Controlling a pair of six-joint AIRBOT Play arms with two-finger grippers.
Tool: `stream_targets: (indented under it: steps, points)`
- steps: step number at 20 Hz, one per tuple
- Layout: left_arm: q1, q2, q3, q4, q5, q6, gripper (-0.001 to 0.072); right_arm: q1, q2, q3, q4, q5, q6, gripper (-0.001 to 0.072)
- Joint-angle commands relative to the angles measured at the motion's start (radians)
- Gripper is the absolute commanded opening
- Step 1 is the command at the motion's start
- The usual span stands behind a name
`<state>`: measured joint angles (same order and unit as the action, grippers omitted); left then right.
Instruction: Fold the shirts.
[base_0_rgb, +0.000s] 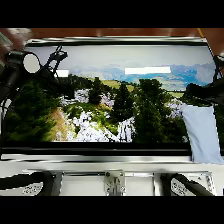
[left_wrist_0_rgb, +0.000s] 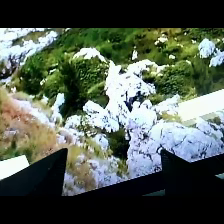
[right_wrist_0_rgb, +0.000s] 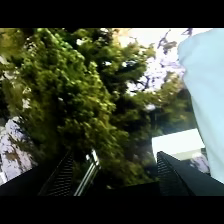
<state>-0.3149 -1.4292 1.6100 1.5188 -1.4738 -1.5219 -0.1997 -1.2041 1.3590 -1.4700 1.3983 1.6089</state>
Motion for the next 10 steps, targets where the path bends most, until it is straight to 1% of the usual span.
stream_targets:
  steps: [1,10]
  points:
    - [-0.002,-0.012,0.001,0.008,0.001,-0.002,0.0715,0.010,-0.007,0.001,-0.002,0.016,0.003,0.0634]
    - [-0.002,-0.063,0.001,0.008,0.004,-0.002,0.0716,0.010,-0.007,0.001,-0.002,0.016,0.003,0.0634]
